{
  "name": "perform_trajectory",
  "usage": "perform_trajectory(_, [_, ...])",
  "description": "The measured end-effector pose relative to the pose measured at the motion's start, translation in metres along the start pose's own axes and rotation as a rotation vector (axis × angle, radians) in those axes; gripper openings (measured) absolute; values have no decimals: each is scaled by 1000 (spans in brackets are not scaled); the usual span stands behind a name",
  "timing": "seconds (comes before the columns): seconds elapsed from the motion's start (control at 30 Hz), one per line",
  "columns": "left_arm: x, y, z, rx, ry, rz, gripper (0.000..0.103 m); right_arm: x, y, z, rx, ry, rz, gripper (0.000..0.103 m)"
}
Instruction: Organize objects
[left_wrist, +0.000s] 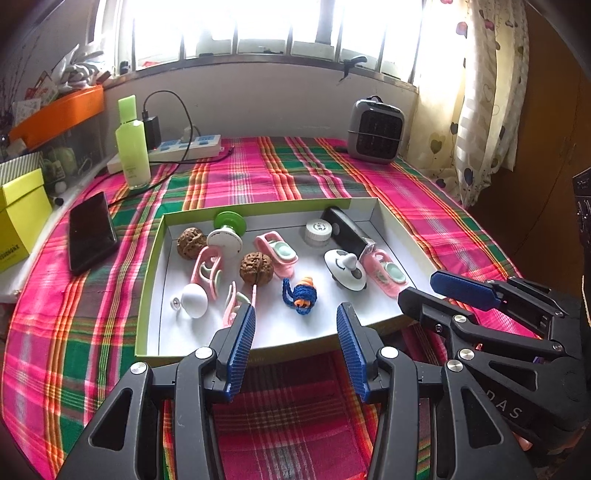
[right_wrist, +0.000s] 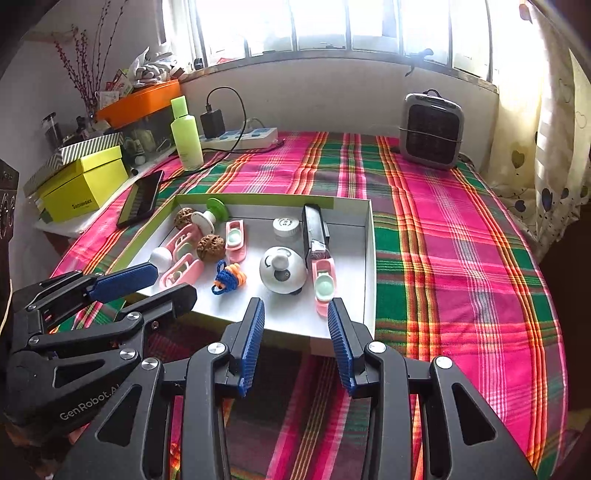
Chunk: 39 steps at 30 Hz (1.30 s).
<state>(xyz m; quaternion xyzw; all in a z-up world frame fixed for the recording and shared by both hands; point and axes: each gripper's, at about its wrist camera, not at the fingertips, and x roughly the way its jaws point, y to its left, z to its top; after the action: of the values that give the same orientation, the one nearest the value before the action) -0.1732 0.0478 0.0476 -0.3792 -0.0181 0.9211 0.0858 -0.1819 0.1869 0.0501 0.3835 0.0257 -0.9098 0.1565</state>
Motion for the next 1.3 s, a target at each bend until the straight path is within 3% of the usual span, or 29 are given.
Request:
perform_trajectory(0.3, [-12, 4, -25, -13, 20, 33, 45, -8, 7, -24, 33, 19, 2, 48])
perform_trajectory(0.7, [-19, 12, -63, -41, 64, 108, 45, -7, 12, -60, 46, 93, -65, 50])
perform_trajectory(1.3, [-22, 2, -78, -45, 66, 147, 53, -18, 18, -76, 49, 75, -148, 57])
